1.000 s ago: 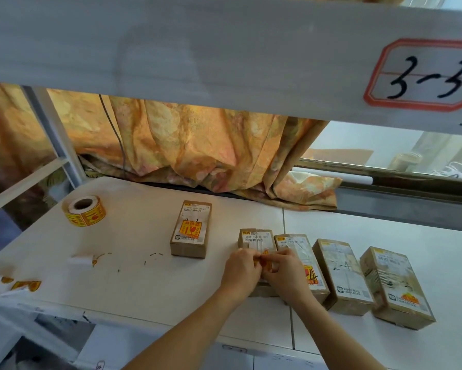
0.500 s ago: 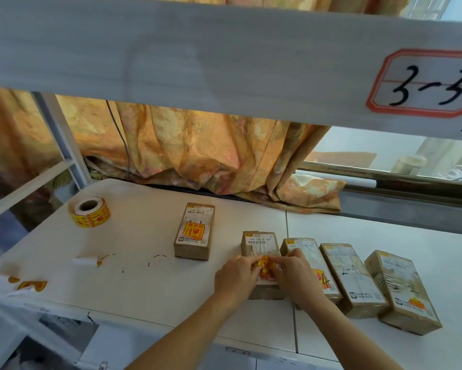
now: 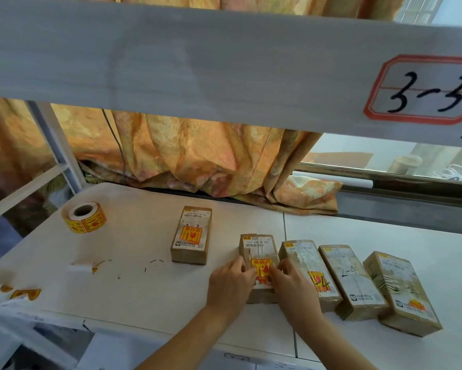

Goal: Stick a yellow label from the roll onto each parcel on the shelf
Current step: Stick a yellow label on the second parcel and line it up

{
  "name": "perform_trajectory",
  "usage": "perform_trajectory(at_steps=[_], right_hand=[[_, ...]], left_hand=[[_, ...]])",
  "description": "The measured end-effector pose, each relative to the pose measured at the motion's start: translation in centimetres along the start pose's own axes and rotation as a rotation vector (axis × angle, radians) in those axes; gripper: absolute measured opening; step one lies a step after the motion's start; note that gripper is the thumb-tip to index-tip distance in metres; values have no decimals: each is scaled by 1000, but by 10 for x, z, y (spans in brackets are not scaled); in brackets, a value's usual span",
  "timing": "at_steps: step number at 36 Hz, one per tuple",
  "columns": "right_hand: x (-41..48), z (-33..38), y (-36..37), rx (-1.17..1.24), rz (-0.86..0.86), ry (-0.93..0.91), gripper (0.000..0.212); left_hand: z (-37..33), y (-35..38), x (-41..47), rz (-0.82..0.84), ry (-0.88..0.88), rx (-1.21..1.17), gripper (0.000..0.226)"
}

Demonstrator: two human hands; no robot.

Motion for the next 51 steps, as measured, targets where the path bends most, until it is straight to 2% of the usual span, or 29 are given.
perform_trajectory(at_steps=[4, 10, 15, 20, 22, 27, 32, 37, 41, 51], right_hand=[[-12, 2, -2, -74, -39, -17, 39], [-18, 3, -1, -53, -69, -29, 44], [-16, 3, 3, 24, -78, -16, 44], [-15, -1, 13, 73, -75, -5, 37], [-16, 0, 17, 72, -66, -30, 31], [-19, 6, 7, 141, -60, -40, 41], [-6, 24, 6, 198, -68, -146, 42], [15, 49, 12, 191, 18, -121, 50], [29, 62, 19, 174, 77, -95, 60], [49, 72, 28, 162, 121, -40, 67]], left_hand=[[-4, 5, 0, 0, 83, 139, 19], [-8, 6, 0, 18, 109, 227, 19], [-8, 6, -4, 3, 104, 167, 25], [-21, 5, -20, -25, 236, 100, 24], [-20, 5, -23, -18, 217, 83, 26], [-11, 4, -21, 16, 146, 83, 28], [10, -4, -16, 25, 53, 91, 32], [37, -11, -10, 81, -70, 114, 41], [53, -12, -4, 128, -149, 52, 39], [73, -6, 4, 146, -256, 49, 41]])
Point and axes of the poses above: each hand's wrist, its own x-axis towards the middle knuckle, its own y-axis out of the palm, z = x × y, the point moved 7 cm from there along x, towards the middle knuckle
